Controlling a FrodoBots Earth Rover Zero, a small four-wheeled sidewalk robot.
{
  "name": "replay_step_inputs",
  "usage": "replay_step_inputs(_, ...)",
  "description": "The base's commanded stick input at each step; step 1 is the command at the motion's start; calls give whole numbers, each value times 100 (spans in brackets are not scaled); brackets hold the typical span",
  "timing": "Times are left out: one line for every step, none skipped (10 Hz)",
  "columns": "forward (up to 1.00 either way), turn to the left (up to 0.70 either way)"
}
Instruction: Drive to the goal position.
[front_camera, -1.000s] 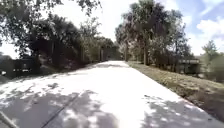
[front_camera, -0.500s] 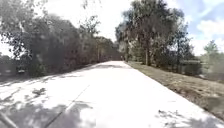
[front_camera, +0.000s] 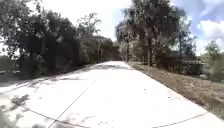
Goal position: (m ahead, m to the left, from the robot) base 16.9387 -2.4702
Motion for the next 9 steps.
replay_step_inputs(85, 0)
replay_step_inputs(85, 0)
replay_step_inputs(85, 0)
replay_step_inputs(85, 0)
replay_step_inputs(85, 0)
replay_step_inputs(85, 0)
replay_step_inputs(85, 0)
replay_step_inputs(85, 0)
replay_step_inputs(85, 0)
